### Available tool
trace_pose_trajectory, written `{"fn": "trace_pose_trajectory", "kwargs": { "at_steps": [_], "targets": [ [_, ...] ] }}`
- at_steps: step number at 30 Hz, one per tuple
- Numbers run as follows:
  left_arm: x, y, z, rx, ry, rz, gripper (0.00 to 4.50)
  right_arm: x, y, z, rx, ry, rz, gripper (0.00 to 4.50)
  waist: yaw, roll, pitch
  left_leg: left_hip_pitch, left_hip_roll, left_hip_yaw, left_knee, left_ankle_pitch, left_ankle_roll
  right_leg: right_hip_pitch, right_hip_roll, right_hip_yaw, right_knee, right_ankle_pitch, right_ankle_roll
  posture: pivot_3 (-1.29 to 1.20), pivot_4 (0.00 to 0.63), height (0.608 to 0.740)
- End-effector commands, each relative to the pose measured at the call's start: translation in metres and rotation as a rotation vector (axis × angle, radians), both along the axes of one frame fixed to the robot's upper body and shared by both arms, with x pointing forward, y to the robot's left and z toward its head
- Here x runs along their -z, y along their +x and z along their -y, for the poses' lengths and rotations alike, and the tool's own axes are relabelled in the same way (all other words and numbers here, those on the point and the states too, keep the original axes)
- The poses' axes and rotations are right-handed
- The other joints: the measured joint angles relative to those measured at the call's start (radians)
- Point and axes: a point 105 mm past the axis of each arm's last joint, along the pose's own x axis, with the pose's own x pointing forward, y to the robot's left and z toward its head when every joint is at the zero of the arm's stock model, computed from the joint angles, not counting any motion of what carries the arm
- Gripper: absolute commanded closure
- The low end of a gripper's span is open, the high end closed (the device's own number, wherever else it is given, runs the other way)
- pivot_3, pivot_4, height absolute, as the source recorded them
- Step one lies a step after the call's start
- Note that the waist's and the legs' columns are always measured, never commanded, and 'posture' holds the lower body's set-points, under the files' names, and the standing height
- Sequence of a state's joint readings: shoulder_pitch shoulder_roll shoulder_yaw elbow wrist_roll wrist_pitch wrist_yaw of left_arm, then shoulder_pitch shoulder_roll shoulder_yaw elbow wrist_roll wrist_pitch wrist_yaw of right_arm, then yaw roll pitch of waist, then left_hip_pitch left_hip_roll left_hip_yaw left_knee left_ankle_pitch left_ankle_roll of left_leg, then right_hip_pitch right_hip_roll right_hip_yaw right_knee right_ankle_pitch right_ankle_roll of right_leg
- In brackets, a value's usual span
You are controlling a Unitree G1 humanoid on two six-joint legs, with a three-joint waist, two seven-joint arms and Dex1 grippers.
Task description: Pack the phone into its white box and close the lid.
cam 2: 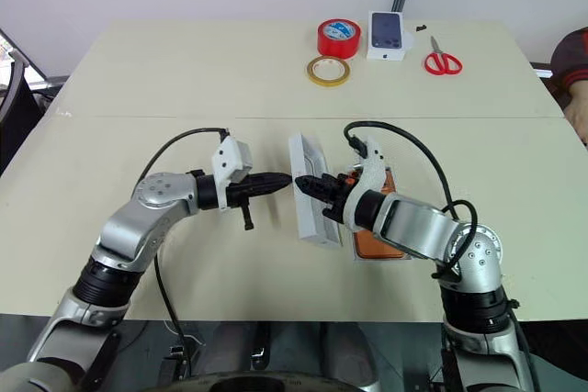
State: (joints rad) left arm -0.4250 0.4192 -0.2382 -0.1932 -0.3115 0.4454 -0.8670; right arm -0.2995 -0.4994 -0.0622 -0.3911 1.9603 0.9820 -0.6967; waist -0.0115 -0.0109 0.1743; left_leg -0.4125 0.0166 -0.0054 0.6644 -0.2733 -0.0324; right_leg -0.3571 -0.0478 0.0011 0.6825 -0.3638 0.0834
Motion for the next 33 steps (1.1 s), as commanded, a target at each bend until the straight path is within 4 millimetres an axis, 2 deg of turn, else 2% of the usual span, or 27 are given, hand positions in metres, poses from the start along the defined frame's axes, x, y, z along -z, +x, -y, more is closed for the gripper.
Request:
{"fn": "trace_pose_trajectory", "kwargs": {
  "at_steps": [1, 3, 9, 11, 14, 18, 19, 20, 25, 28, 30, 33],
  "targets": [
    [-0.008, -0.001, 0.017, 0.035, -0.010, 0.041, 4.50, -0.017, 0.004, 0.022, -0.023, -0.110, 0.085, 1.47, 0.001, 0.000, 0.000, 0.000, 0.000, 0.000, 0.000, 0.000, 0.000, 0.000, 0.000, 0.000, 0.000, 0.000, 0.000, 0.00, 0.150, 0.740],
    [-0.008, 0.000, 0.028, 0.050, -0.018, 0.041, 4.50, -0.029, 0.005, 0.039, -0.065, -0.245, 0.138, 0.44, 0.003, 0.000, 0.000, 0.000, 0.000, 0.000, 0.000, 0.000, 0.000, 0.000, 0.000, 0.000, 0.000, 0.000, 0.000, 0.00, 0.150, 0.740],
    [-0.009, 0.000, 0.063, 0.111, -0.048, 0.011, 4.50, -0.050, 0.013, 0.090, -0.035, -0.586, 0.205, 0.44, 0.001, 0.001, 0.000, 0.000, 0.000, 0.000, -0.001, -0.001, 0.001, 0.000, 0.002, 0.000, -0.001, 0.000, 0.000, 0.00, 0.150, 0.740],
    [-0.009, 0.000, 0.071, 0.125, -0.052, -0.001, 4.50, -0.052, 0.015, 0.099, -0.037, -0.684, 0.239, 0.44, 0.002, 0.001, 0.001, 0.000, 0.000, 0.000, -0.001, -0.001, 0.001, 0.000, 0.001, 0.000, -0.001, 0.000, 0.000, 0.00, 0.150, 0.740],
    [-0.010, -0.002, 0.077, 0.140, -0.054, 0.005, 4.50, -0.053, 0.018, 0.111, -0.039, -0.803, 0.289, 1.31, 0.000, 0.001, 0.000, 0.000, 0.000, 0.000, 0.000, -0.001, 0.001, 0.000, 0.001, 0.001, -0.001, 0.000, 0.000, 0.00, 0.150, 0.740],
    [-0.015, 0.003, 0.071, 0.106, -0.069, -0.013, 4.50, -0.049, 0.018, 0.118, -0.104, -0.981, 0.386, 3.40, 0.002, 0.002, 0.000, 0.000, 0.000, 0.000, -0.001, -0.001, 0.001, -0.001, 0.001, 0.001, -0.001, 0.000, 0.000, 0.00, 0.150, 0.740],
    [-0.015, 0.004, 0.069, 0.097, -0.069, -0.014, 4.50, -0.048, 0.018, 0.118, -0.124, -1.014, 0.409, 4.04, 0.002, 0.002, 0.000, 0.000, 0.000, 0.000, -0.001, -0.001, 0.001, -0.001, 0.001, 0.001, -0.001, 0.000, 0.000, 0.00, 0.150, 0.740],
    [-0.015, 0.007, 0.065, 0.081, -0.061, -0.019, 4.50, -0.047, 0.019, 0.117, -0.147, -1.056, 0.441, 4.45, 0.002, 0.002, 0.000, 0.000, 0.000, 0.000, -0.001, -0.001, 0.001, 0.000, 0.001, 0.001, -0.001, 0.000, 0.000, 0.00, 0.150, 0.740],
    [-0.005, 0.024, 0.030, -0.066, 0.051, -0.046, 4.50, -0.031, 0.018, 0.113, -0.255, -1.149, 0.522, 4.45, 0.000, 0.002, 0.001, 0.000, 0.000, 0.000, -0.001, 0.000, 0.001, -0.001, 0.001, 0.001, -0.001, 0.000, 0.000, 0.00, 0.150, 0.740],
    [0.005, 0.033, 0.018, -0.134, 0.114, -0.073, 4.50, -0.023, 0.018, 0.114, -0.283, -1.174, 0.529, 4.45, 0.002, 0.002, 0.001, 0.000, 0.000, 0.000, 0.000, 0.000, 0.001, -0.001, 0.001, 0.000, -0.001, 0.000, 0.000, 0.00, 0.150, 0.740],
    [0.013, 0.033, 0.018, -0.141, 0.151, -0.092, 4.50, -0.018, 0.019, 0.114, -0.292, -1.175, 0.527, 4.45, 0.006, 0.002, 0.001, 0.000, 0.000, 0.000, 0.000, 0.000, 0.001, 0.000, 0.001, 0.000, -0.001, 0.000, 0.000, 0.00, 0.150, 0.740],
    [0.018, 0.027, 0.028, -0.090, 0.171, -0.099, 4.50, -0.013, 0.019, 0.112, -0.307, -1.172, 0.526, 4.45, 0.011, 0.002, 0.001, 0.000, 0.000, 0.000, 0.000, 0.000, 0.001, 0.000, 0.000, 0.000, -0.001, 0.000, 0.000, 0.00, 0.150, 0.740]
  ]
}}
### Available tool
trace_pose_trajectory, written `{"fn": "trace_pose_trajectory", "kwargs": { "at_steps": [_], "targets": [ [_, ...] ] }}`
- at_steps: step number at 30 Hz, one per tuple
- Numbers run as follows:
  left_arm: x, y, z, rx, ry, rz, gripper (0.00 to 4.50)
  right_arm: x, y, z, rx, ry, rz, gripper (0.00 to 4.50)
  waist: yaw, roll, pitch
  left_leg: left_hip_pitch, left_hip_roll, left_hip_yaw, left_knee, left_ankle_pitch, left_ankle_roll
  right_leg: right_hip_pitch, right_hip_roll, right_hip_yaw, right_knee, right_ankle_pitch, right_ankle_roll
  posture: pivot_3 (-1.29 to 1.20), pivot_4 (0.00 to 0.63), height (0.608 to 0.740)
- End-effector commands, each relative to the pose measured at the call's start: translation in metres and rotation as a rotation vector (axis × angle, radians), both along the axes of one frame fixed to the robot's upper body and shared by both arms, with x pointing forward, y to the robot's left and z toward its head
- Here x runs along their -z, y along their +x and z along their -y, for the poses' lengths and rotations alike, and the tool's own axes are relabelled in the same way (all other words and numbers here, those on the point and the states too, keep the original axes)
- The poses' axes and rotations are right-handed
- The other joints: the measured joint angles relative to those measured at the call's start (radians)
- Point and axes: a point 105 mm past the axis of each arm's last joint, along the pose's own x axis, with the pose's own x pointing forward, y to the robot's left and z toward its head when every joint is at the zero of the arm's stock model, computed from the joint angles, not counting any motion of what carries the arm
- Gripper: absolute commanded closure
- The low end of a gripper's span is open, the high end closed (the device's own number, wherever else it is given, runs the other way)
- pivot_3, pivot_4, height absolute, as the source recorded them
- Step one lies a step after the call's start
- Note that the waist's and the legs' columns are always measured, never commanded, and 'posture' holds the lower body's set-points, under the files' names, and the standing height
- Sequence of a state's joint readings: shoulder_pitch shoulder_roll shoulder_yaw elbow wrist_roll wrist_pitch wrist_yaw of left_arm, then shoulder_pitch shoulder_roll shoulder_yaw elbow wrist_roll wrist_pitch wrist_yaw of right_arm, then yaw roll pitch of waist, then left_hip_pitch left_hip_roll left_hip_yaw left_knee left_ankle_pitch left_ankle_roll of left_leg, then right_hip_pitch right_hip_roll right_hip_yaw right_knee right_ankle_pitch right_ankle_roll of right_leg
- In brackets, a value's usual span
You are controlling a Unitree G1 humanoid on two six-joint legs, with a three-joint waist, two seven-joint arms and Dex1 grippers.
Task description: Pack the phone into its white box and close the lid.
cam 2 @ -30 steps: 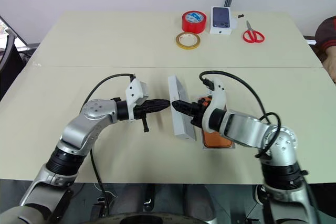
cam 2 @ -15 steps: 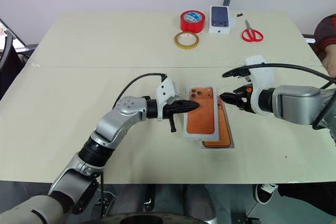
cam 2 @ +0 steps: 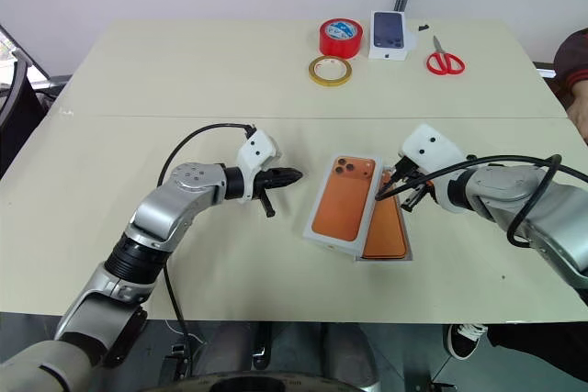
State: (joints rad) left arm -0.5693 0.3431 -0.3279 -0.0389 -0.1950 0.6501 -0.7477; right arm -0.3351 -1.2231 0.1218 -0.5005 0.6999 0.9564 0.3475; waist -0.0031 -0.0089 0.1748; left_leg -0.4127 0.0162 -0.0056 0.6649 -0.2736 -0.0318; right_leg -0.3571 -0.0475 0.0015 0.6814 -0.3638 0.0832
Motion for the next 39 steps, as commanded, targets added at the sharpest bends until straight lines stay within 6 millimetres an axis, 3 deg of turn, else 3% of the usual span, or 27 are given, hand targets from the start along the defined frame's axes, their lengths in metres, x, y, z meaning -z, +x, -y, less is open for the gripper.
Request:
{"fn": "trace_pose_trajectory", "kwargs": {
  "at_steps": [1, 6, 14, 30, 39],
  "targets": [
    [-0.007, -0.007, 0.017, 0.074, 0.005, 0.023, 4.50, 0.000, 0.000, -0.004, -0.026, -0.013, 0.012, 4.45, 0.005, 0.000, 0.000, 0.000, 0.000, 0.000, 0.000, 0.000, 0.000, 0.000, 0.000, 0.000, 0.000, 0.000, 0.000, 0.00, 0.150, 0.740],
    [0.002, -0.022, 0.034, 0.210, 0.064, 0.005, 4.50, 0.007, -0.005, -0.011, -0.061, -0.010, -0.015, 4.45, 0.013, 0.000, 0.000, 0.000, 0.000, 0.000, 0.000, 0.000, 0.000, 0.000, 0.000, 0.000, 0.000, 0.000, 0.000, 0.00, 0.150, 0.740],
    [-0.006, -0.036, 0.054, 0.317, 0.033, 0.009, 4.50, 0.013, -0.016, -0.021, -0.088, 0.015, -0.045, 4.45, 0.014, 0.000, 0.000, 0.000, 0.000, 0.000, 0.000, 0.000, 0.000, 0.000, 0.000, 0.000, 0.000, 0.000, 0.000, 0.00, 0.150, 0.740],
    [-0.019, -0.049, 0.077, 0.397, -0.010, 0.040, 4.50, 0.017, -0.035, -0.008, -0.041, 0.002, -0.087, 4.45, 0.015, 0.000, 0.000, 0.000, 0.000, 0.000, 0.001, 0.000, 0.000, 0.001, 0.001, 0.000, 0.001, 0.000, 0.000, 0.00, 0.150, 0.740],
    [-0.021, -0.052, 0.086, 0.421, -0.020, 0.044, 4.50, 0.016, -0.034, 0.004, 0.003, -0.010, -0.082, 4.45, 0.015, 0.000, 0.000, 0.001, 0.000, 0.000, 0.001, 0.000, 0.000, 0.001, 0.001, 0.000, 0.001, 0.000, 0.000, 0.00, 0.150, 0.740]
  ]
}}
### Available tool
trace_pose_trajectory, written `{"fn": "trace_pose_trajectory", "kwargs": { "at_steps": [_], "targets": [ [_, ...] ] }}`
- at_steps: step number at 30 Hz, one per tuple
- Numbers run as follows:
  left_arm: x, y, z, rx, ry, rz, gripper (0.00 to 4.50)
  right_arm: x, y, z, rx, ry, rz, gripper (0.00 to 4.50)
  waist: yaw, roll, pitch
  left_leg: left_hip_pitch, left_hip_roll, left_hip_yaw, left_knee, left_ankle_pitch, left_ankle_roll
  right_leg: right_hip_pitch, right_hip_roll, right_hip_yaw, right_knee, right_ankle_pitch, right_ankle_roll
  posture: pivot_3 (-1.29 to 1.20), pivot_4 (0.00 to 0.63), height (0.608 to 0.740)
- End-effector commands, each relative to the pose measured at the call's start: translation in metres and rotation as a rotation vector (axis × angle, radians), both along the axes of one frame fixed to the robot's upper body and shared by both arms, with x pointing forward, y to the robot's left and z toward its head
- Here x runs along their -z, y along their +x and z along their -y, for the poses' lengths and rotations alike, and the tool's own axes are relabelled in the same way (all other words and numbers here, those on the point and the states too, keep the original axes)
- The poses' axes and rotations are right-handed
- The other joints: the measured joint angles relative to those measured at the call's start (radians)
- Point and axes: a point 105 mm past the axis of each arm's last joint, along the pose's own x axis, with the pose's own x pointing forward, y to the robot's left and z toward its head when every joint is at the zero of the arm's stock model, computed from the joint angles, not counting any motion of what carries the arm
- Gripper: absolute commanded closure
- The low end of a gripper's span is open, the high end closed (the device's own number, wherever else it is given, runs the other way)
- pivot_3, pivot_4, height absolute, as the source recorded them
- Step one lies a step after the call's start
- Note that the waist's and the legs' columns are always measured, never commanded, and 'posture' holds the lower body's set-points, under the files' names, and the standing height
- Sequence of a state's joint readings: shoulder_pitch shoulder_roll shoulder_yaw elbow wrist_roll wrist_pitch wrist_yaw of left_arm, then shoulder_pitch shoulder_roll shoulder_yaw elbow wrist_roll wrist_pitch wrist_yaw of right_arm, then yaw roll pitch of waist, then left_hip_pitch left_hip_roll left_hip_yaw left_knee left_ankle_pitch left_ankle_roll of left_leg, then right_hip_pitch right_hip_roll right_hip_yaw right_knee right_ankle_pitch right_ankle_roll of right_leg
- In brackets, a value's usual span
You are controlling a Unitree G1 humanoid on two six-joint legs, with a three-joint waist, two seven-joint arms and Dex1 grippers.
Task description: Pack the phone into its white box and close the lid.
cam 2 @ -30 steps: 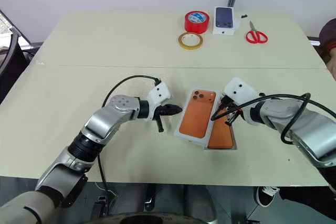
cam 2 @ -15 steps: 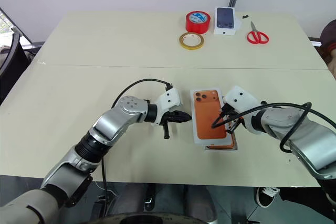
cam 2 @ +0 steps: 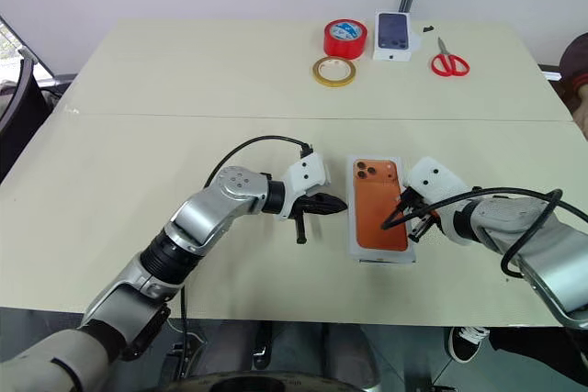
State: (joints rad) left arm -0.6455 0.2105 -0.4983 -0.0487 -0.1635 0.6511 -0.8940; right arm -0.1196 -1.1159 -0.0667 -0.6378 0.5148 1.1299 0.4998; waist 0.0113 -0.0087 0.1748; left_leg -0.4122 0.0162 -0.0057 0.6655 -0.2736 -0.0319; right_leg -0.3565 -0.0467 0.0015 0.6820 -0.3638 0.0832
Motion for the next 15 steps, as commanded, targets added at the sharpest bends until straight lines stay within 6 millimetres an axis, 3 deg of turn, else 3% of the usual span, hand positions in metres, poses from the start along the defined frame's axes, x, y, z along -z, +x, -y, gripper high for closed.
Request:
{"fn": "trace_pose_trajectory", "kwargs": {
  "at_steps": [1, 15],
  "targets": [
    [-0.0162, -0.0084, 0.0141, 0.067, -0.037, 0.054, 4.50, -0.0089, -0.0033, -0.0096, -0.053, 0.010, 0.032, 4.45, 0.000, 0.000, 0.000, 0.000, 0.000, 0.000, 0.000, 0.000, 0.000, 0.000, 0.000, 0.000, 0.000, 0.000, 0.000, 0.00, 0.150, 0.740],
    [-0.0100, -0.0104, 0.0130, 0.090, -0.002, 0.048, 4.50, -0.0001, -0.0110, -0.0042, -0.032, 0.001, -0.003, 4.45, 0.001, 0.000, 0.000, 0.000, 0.000, 0.000, 0.000, 0.000, 0.000, 0.000, 0.000, 0.000, 0.000, 0.000, 0.000, 0.00, 0.150, 0.740]
  ]
}}
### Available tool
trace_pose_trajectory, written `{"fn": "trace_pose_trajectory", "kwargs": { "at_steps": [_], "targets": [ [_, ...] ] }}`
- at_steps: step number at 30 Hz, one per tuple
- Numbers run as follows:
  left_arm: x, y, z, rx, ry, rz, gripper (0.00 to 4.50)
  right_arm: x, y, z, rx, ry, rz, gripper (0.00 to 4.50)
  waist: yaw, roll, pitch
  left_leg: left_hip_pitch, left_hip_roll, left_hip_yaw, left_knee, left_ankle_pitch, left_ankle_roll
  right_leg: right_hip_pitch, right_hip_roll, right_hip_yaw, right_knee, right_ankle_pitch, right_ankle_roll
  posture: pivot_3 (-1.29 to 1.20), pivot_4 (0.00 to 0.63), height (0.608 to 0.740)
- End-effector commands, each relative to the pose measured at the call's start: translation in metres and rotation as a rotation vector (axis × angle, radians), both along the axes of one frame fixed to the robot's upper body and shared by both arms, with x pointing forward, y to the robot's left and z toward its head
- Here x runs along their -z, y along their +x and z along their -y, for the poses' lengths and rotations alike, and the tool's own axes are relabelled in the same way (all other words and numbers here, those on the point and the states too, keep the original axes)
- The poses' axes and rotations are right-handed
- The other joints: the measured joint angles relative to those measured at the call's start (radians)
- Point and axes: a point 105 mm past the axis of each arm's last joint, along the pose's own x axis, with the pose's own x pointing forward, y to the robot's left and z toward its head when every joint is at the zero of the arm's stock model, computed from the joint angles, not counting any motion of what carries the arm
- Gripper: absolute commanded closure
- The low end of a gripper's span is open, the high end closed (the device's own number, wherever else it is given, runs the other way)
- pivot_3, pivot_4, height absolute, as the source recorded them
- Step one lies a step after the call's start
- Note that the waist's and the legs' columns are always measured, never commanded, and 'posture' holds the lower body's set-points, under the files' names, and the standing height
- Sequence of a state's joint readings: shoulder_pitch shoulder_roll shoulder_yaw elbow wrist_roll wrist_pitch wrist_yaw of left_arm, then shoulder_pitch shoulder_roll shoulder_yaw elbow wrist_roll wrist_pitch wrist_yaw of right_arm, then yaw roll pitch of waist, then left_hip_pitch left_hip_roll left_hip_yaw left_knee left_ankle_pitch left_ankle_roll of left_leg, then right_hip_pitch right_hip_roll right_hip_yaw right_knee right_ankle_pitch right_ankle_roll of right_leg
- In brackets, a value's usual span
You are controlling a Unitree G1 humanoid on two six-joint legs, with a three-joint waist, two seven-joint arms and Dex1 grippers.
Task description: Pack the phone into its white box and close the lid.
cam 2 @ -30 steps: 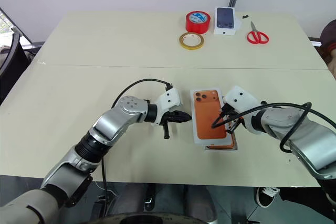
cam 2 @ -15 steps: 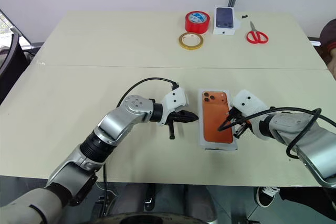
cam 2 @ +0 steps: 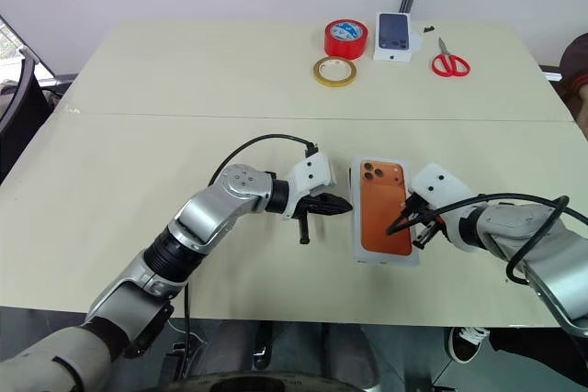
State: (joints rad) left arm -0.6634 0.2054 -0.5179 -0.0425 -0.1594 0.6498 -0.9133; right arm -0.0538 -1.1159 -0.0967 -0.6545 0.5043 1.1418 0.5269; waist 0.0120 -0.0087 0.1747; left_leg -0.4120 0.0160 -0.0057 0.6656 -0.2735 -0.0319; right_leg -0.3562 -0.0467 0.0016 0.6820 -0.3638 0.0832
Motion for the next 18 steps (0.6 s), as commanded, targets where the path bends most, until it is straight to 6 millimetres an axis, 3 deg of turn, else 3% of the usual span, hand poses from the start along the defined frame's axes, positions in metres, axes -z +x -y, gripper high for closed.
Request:
{"fn": "trace_pose_trajectory", "kwargs": {
  "at_steps": [1, 18],
  "targets": [
    [-0.008, -0.007, 0.008, 0.057, -0.011, 0.040, 4.50, -0.009, 0.000, -0.008, -0.039, 0.001, 0.048, 4.45, 0.000, 0.000, 0.000, 0.000, 0.000, 0.000, 0.000, 0.000, 0.000, 0.000, 0.000, 0.000, 0.000, 0.000, 0.000, 0.00, 0.150, 0.740],
    [0.000, 0.002, 0.007, 0.013, 0.005, 0.027, 4.50, -0.009, 0.008, -0.002, 0.001, -0.004, 0.076, 4.45, 0.000, 0.000, 0.000, 0.000, 0.000, 0.000, 0.000, 0.000, 0.000, 0.000, 0.000, 0.000, 0.000, 0.000, 0.000, 0.00, 0.150, 0.740]
  ]
}}
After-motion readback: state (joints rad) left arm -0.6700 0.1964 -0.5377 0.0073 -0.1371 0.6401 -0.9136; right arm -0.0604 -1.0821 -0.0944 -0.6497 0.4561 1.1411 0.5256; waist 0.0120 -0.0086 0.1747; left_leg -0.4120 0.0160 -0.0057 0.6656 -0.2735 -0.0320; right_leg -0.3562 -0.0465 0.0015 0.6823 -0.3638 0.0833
